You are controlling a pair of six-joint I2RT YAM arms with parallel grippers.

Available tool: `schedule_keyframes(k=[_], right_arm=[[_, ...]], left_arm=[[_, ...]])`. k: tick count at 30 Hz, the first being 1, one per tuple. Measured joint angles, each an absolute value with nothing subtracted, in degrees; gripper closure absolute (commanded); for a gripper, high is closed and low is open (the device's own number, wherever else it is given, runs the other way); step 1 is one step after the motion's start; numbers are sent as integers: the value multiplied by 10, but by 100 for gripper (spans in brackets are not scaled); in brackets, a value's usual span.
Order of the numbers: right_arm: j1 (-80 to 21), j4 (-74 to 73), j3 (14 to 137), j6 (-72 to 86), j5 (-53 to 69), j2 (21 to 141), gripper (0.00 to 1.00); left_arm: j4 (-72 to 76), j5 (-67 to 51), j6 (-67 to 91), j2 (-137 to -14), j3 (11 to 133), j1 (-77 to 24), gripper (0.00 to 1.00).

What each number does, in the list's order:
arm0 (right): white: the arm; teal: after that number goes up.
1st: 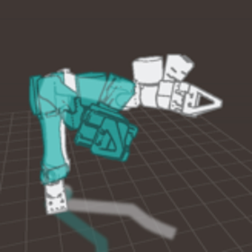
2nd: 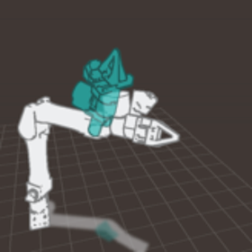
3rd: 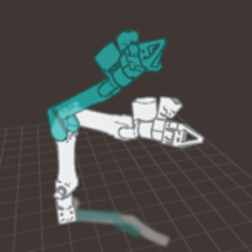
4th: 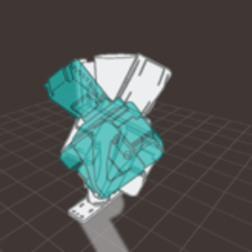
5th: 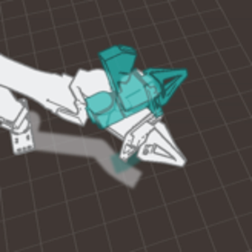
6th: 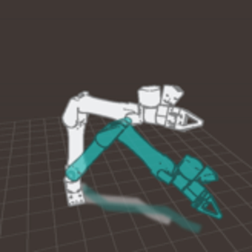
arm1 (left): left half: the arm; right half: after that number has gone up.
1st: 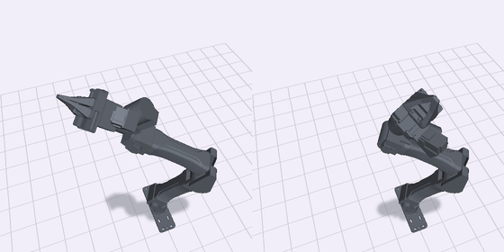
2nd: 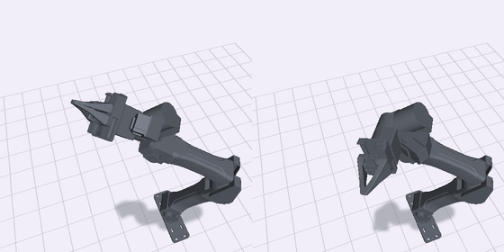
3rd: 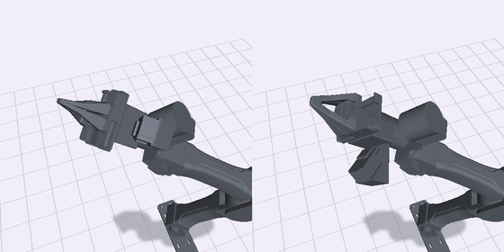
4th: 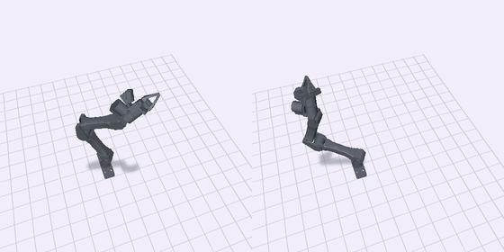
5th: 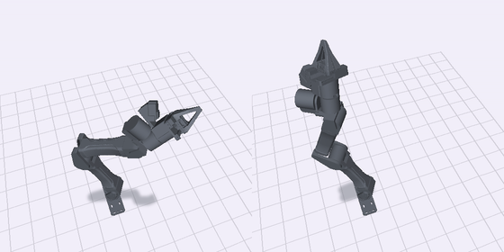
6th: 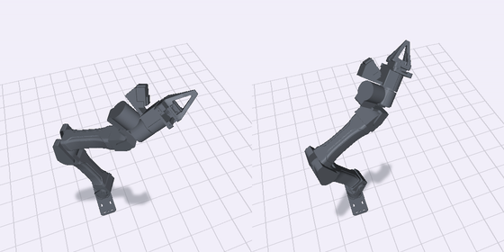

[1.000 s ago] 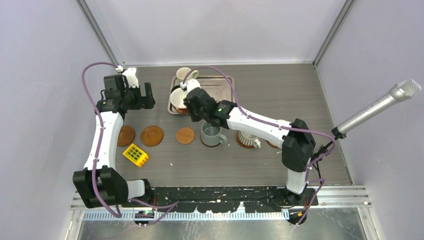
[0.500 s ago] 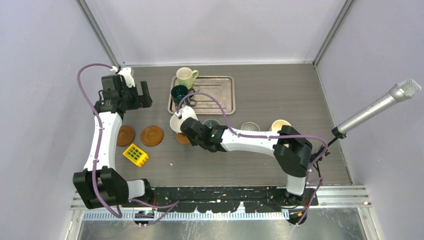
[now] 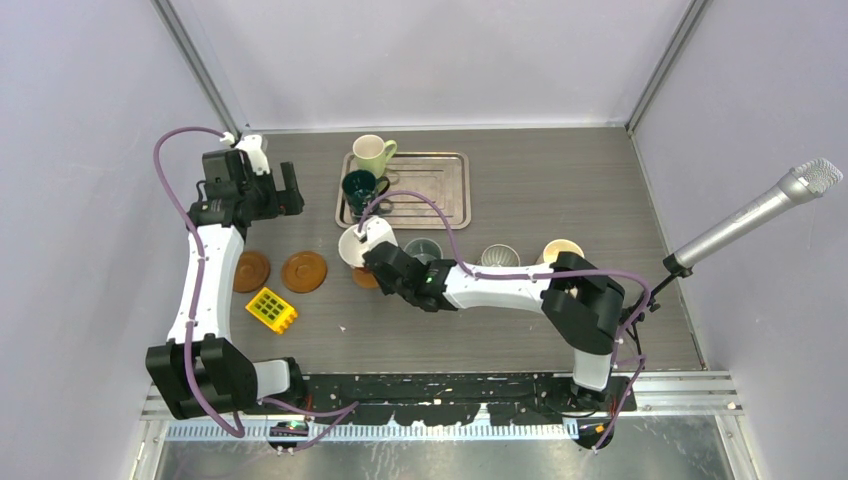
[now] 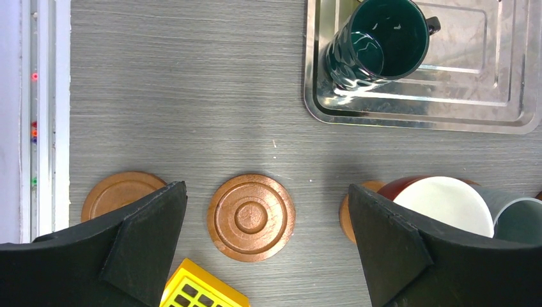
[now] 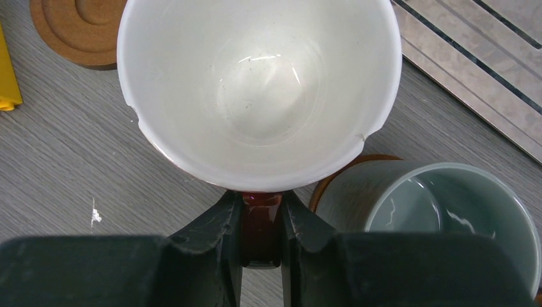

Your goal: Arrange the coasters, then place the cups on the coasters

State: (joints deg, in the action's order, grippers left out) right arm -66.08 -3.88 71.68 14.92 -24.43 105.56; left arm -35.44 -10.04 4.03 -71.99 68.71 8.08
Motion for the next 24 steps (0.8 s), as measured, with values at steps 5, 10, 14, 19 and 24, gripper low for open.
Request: schedule_keyframes(k=[5, 10, 14, 19, 24], right_arm=[[-660, -17, 707, 150, -244, 1056, 100], [-660, -9, 703, 154, -243, 1065, 100], [-660, -9, 703, 160, -244, 1078, 100], [-660, -9, 703, 173, -241, 1096, 100], [-660, -6, 703, 192, -239, 1099, 100]], left_arm=[[-354, -100, 40, -718, 687, 81, 0], [-354, -100, 39, -716, 687, 81, 0], [-354, -101, 39, -713, 686, 83, 0], [-354, -101, 39, -711, 686, 83, 0], [-354, -100, 38, -711, 682, 83, 0]])
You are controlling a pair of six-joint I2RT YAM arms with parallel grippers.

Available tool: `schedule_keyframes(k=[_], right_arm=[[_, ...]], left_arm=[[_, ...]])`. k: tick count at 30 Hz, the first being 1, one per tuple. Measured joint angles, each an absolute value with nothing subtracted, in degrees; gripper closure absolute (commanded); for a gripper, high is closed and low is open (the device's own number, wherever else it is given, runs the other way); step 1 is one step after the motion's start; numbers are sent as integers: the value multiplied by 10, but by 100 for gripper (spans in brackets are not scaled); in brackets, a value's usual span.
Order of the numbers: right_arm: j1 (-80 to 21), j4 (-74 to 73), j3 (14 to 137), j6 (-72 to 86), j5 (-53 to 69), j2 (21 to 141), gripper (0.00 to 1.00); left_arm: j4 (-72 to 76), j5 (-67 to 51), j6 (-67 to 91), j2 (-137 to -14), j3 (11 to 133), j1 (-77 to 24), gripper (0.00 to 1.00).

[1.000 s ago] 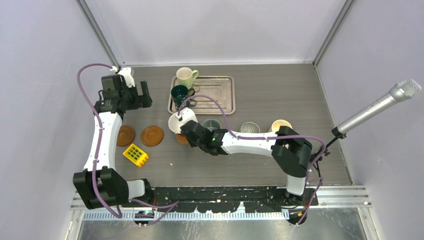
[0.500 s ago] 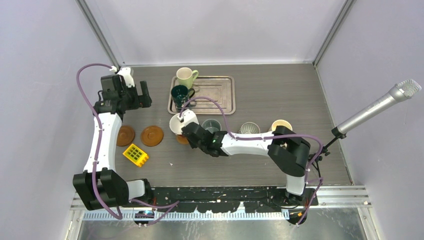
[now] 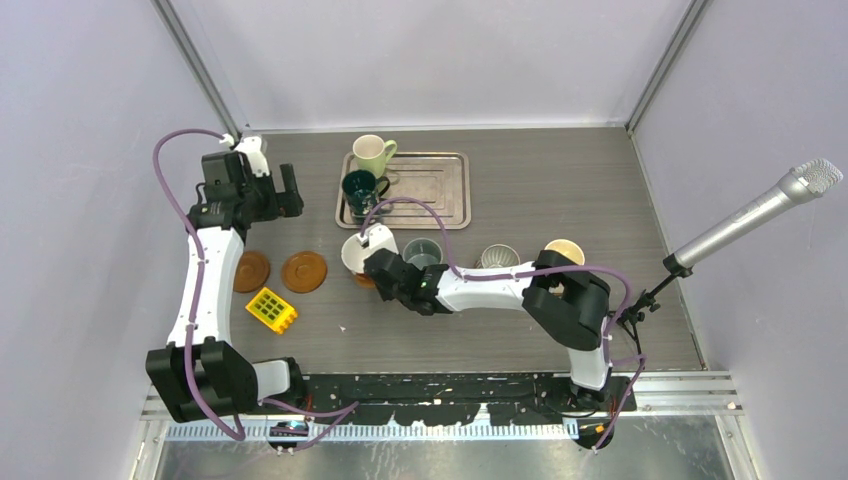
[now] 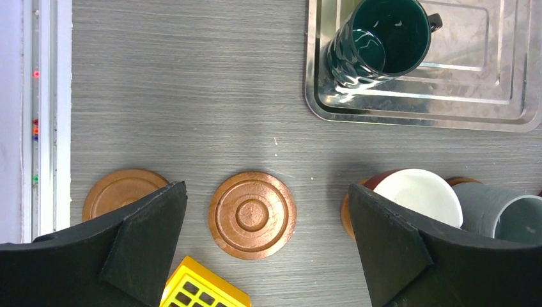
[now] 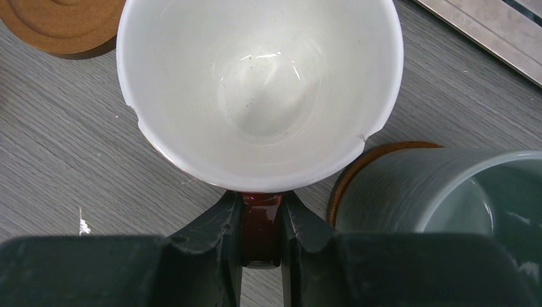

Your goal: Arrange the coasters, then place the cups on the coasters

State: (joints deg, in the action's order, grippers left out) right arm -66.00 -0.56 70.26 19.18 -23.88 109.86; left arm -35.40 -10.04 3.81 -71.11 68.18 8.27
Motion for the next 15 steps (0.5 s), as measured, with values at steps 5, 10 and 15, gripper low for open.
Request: schedule_keyframes(k=[5, 10, 15], right_arm=[[-659, -5, 703, 207, -235, 1099, 100], [-659, -5, 703, 219, -232, 1099, 100], [-659, -6, 709, 228, -230, 1103, 100]], left_arm=[[-354, -101, 38, -711, 675, 83, 0], [-354, -101, 37, -711, 674, 83, 0], [-354, -101, 36, -711, 674, 83, 0]])
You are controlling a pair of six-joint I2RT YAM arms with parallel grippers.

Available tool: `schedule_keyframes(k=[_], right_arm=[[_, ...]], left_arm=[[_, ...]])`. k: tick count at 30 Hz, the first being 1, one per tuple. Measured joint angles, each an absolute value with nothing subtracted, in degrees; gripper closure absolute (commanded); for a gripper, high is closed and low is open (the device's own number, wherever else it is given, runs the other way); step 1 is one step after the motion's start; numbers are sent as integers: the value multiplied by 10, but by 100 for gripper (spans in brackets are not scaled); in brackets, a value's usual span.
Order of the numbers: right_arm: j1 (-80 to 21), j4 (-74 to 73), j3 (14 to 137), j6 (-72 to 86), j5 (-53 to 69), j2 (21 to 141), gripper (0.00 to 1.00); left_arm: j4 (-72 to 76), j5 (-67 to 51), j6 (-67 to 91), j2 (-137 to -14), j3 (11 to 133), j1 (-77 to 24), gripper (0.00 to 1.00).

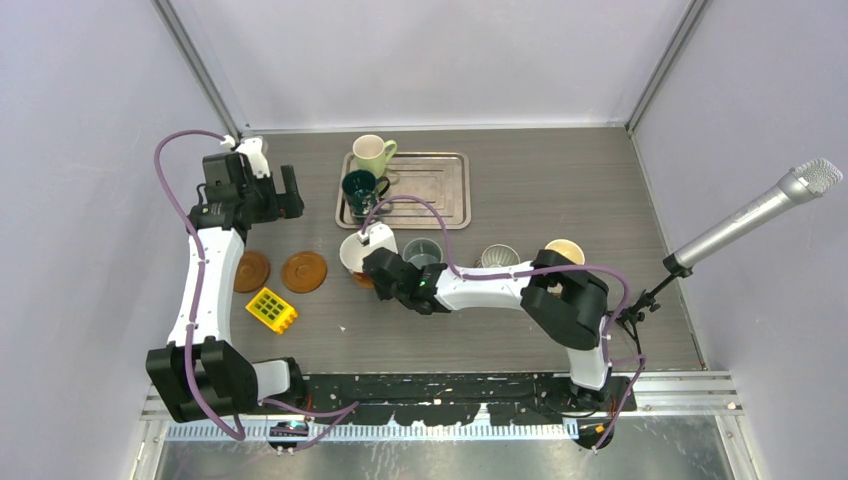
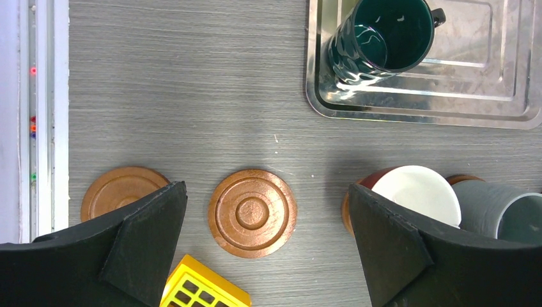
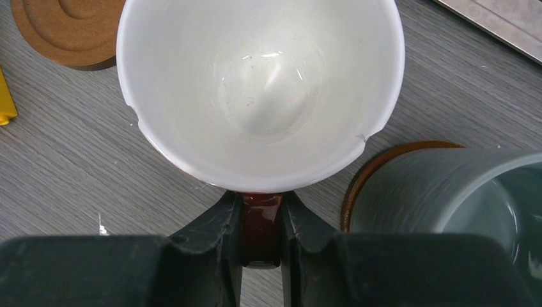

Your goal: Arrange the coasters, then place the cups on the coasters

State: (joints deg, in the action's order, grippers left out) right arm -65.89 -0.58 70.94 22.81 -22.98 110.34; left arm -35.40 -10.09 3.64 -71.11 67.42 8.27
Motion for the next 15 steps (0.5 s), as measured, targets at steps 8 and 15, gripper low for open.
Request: schedule_keyframes(k=[8, 15], right_arm=[[-663, -8, 718, 233, -229, 1110, 100], [-672, -13, 725, 241, -229, 1113, 100]], left_arm=[[-354, -101, 36, -711, 672, 83, 0], [-354, -101, 36, -711, 672, 83, 0]])
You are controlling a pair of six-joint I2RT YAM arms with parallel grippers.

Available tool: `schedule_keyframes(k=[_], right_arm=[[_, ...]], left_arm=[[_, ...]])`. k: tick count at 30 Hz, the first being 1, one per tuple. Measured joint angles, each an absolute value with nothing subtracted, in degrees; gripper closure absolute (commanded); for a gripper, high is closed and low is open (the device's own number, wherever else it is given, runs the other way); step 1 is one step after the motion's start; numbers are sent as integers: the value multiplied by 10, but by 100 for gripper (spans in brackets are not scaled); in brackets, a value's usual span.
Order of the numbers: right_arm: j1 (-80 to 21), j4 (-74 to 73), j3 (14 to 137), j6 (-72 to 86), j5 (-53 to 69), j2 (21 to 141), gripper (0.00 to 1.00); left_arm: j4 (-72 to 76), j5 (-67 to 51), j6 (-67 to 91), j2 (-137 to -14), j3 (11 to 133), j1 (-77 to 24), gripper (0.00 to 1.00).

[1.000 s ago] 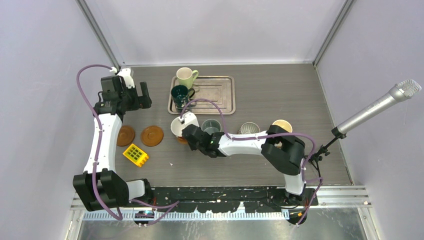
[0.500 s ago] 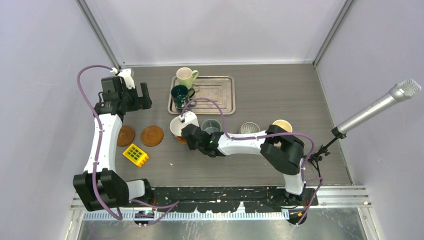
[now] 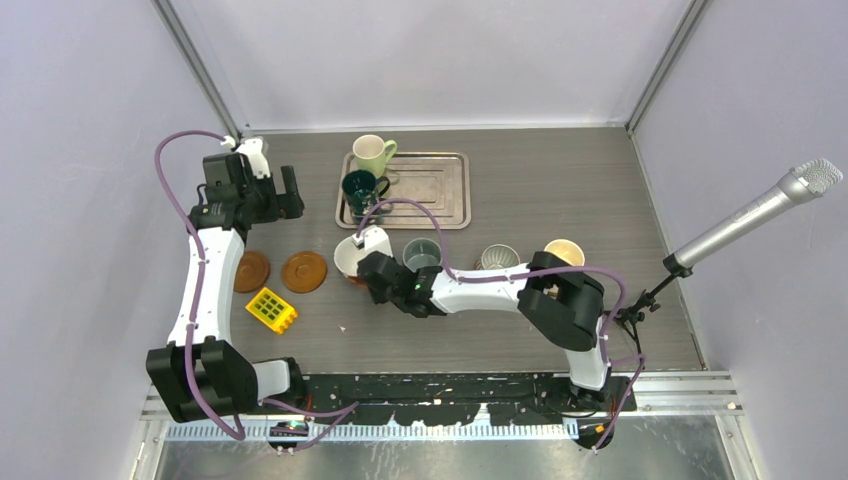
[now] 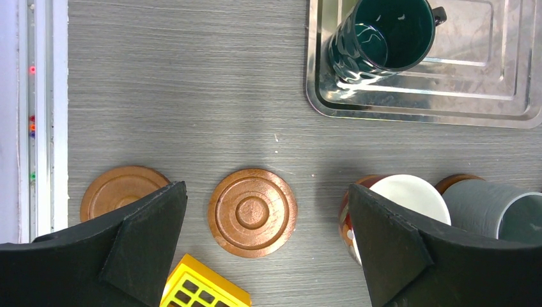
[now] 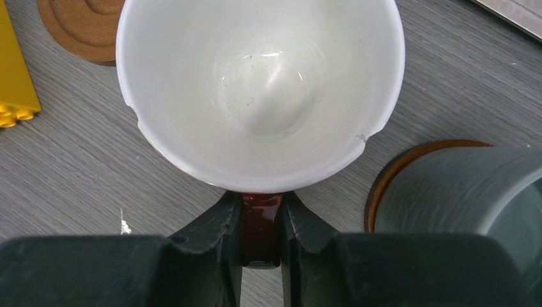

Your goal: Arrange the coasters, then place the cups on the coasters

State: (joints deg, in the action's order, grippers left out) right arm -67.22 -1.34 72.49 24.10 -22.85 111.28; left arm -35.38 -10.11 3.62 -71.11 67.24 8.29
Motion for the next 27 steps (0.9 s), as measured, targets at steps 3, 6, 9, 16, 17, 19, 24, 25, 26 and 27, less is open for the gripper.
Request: schedule_keyframes(k=[3, 6, 9, 16, 17, 19, 24, 25, 26, 27], right_arm=[[-675, -18, 730, 244, -229, 1115, 100], [-677, -22, 738, 248, -228, 1119, 100], [-678, -23, 741, 253, -230, 1121, 100], [-678, -28, 741, 255, -253, 1122, 100], [-678, -29, 741, 254, -258, 1122, 100], [-678, -30, 739, 254, -265, 1122, 100], [-678, -26, 735, 254, -274, 1121, 99], [-678, -26, 735, 254, -274, 1121, 99], [-678, -26, 735, 254, -274, 1121, 95], [-678, -26, 735, 254, -273, 1121, 90]], left_arm=[[-354, -102, 36, -711, 672, 84, 0], [-354, -102, 36, -711, 672, 84, 0], [-354, -103, 36, -711, 671, 84, 0], [-354, -105, 36, -711, 671, 85, 0], [-354, -105, 36, -711, 671, 86, 0], [-354, -105, 36, -711, 671, 86, 0], [-354, -105, 36, -711, 671, 87, 0], [-354, -105, 36, -711, 671, 87, 0], [-354, -105, 36, -711, 671, 87, 0], [-354, -105, 36, -711, 671, 87, 0]])
